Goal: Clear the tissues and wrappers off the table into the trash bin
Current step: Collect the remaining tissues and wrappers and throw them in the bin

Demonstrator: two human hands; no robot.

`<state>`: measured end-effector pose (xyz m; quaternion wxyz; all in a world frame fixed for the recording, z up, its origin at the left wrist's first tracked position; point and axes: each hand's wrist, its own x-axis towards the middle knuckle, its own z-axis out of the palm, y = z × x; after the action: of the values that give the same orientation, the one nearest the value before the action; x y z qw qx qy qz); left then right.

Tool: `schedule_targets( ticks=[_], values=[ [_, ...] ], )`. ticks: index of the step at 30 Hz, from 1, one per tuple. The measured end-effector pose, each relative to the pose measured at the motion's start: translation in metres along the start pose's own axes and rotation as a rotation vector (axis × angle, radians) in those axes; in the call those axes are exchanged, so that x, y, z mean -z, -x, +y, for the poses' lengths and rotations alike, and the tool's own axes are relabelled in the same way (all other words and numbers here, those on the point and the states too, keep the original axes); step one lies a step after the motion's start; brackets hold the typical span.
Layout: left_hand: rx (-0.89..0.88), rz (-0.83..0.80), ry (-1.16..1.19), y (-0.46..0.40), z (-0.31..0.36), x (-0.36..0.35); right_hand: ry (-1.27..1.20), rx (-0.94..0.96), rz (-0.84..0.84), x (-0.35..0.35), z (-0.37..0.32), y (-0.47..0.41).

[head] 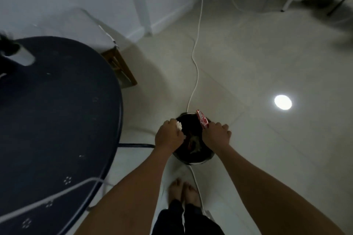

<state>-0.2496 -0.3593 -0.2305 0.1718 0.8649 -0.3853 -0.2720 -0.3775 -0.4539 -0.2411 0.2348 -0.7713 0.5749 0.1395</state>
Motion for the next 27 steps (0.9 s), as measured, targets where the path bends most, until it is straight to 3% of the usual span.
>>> schedule_targets(
  ticks=[8, 14, 21, 27],
  values=[
    [0.047, -0.251, -0.017, -0.052, -0.029, -0.071, -0.036, -0.155, -0.154, -0.07, 0.025, -0.056],
    [0.066, -0.291, -0.055, -0.06, -0.05, -0.081, -0.037, -0.169, -0.184, -0.089, 0.028, -0.063],
    [0.035, -0.204, -0.068, -0.049, -0.039, -0.046, -0.048, -0.054, -0.053, -0.051, 0.004, -0.047],
    [-0.062, 0.012, -0.136, -0.024, -0.015, 0.023, -0.002, 0.104, 0.075, 0.015, -0.041, -0.023]
  ],
)
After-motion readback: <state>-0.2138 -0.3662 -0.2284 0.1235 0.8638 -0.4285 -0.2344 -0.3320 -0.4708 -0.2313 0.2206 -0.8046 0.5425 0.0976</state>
